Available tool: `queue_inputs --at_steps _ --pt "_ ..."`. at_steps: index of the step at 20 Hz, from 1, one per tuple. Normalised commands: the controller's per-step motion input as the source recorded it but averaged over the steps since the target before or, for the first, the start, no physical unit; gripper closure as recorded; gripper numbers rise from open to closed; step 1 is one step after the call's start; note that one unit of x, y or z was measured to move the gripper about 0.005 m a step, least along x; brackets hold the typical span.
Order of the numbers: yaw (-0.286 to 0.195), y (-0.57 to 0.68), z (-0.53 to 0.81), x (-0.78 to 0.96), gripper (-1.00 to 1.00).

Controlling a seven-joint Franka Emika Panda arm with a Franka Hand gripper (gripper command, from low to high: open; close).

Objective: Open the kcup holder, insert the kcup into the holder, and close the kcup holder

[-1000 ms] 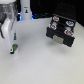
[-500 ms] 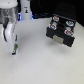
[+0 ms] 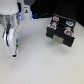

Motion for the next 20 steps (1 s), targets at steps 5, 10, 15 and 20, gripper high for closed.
queue_inputs --at_steps 5,10,15,20 --pt "-0.090 0.02 0.05 0.06 1.00" --pt "-0.039 0.03 0.19 0.08 1.00" --pt "-0.022 0.11 0.39 0.11 1.00" --pt "0.004 0.48 0.83 0.11 1.00"
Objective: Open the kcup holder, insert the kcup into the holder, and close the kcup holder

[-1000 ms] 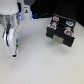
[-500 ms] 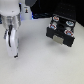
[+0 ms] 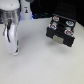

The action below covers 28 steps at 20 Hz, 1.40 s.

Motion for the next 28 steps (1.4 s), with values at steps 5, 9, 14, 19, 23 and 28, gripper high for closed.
queue_inputs --at_steps 5,9,14,19,23,28 --pt "0.005 0.58 0.85 0.10 1.00" --pt "0.013 0.66 0.77 0.05 1.00" --pt "0.010 0.70 0.70 0.06 1.00" --pt "0.011 0.72 0.52 0.10 1.00" --pt "0.011 0.69 0.31 0.11 1.00" --pt "0.007 0.71 0.25 0.20 1.00"
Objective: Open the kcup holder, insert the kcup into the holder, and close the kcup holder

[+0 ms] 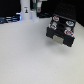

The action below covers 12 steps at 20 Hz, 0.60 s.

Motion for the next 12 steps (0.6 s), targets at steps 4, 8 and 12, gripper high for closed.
queue_inputs --at_steps 4,8,12 --pt "0.017 0.68 0.16 0.13 1.00" --pt "0.021 0.70 0.17 0.10 1.00" --pt "0.020 0.69 0.22 0.08 1.00"
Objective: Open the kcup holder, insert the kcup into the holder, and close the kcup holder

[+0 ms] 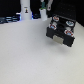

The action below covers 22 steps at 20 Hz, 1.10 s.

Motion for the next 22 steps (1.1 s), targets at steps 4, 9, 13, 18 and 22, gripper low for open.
queue_inputs --at_steps 4,9,13,18,22 --pt "0.020 0.68 0.26 0.13 1.00" --pt "0.029 0.66 0.25 0.13 1.00" --pt "0.034 0.59 0.02 0.10 1.00" --pt "0.045 0.35 -0.06 0.13 1.00" --pt "0.052 0.13 -0.07 0.16 1.00"
